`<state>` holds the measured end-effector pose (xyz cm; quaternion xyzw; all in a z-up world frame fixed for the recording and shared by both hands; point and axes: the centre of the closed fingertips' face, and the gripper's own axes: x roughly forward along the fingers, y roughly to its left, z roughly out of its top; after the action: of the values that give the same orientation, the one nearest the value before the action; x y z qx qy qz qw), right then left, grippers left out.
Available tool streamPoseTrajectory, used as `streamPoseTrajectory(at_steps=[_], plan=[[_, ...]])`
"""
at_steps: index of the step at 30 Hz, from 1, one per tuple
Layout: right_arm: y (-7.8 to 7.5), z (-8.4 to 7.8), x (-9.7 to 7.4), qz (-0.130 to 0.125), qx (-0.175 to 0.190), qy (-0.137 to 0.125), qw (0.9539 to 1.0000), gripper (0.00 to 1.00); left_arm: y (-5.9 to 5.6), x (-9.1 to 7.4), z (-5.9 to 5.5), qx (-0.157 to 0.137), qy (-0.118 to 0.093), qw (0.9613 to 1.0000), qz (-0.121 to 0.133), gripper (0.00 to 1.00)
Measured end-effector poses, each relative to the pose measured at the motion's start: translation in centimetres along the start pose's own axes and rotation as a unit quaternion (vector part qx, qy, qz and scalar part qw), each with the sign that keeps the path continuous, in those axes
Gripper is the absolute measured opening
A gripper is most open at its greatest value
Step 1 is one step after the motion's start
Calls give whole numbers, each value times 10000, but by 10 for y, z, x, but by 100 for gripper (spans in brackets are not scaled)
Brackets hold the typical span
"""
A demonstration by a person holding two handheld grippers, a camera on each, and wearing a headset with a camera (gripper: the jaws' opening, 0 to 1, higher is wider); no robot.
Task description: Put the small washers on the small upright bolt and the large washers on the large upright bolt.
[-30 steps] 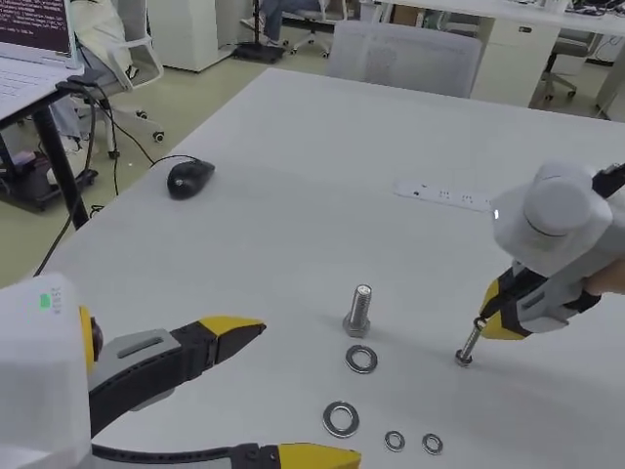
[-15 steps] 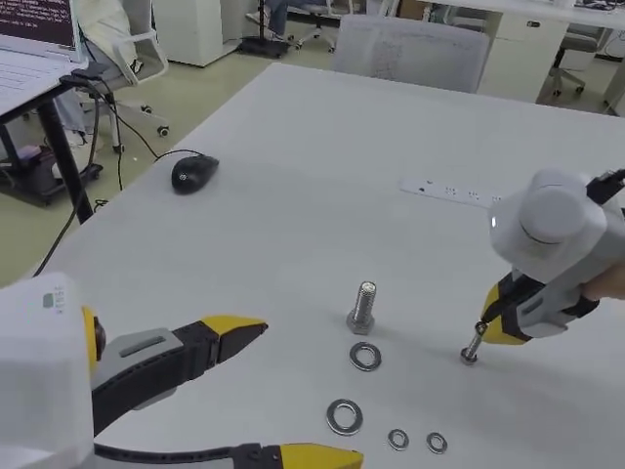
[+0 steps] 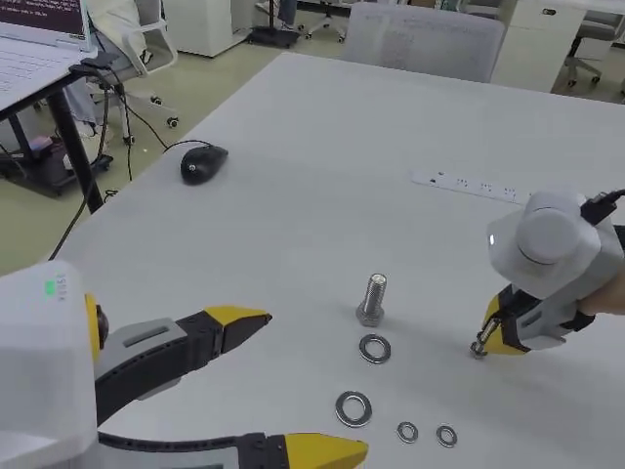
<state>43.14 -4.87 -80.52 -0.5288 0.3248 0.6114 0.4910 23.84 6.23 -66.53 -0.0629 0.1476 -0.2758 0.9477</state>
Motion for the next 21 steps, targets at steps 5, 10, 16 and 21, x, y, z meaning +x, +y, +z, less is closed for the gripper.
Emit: streamPoseTrajectory(at_steps=[5, 10, 16, 21], plan=[[1, -2, 8, 20, 33, -32, 10000, 13, 1, 0, 1, -10, -1, 10000, 16, 71], [-3, -1, 11, -21, -4, -124, 9999, 14, 2, 0, -1, -14, 23, 10000, 38, 71], [-3, -3, 6, -37, 28, -158, 9999, 20, 2, 0, -2, -16, 42, 10000, 28, 71], [-2, -6, -5, -112, 131, -179, 9997, 20, 2, 0, 0, 17, 35, 10000, 18, 71]])
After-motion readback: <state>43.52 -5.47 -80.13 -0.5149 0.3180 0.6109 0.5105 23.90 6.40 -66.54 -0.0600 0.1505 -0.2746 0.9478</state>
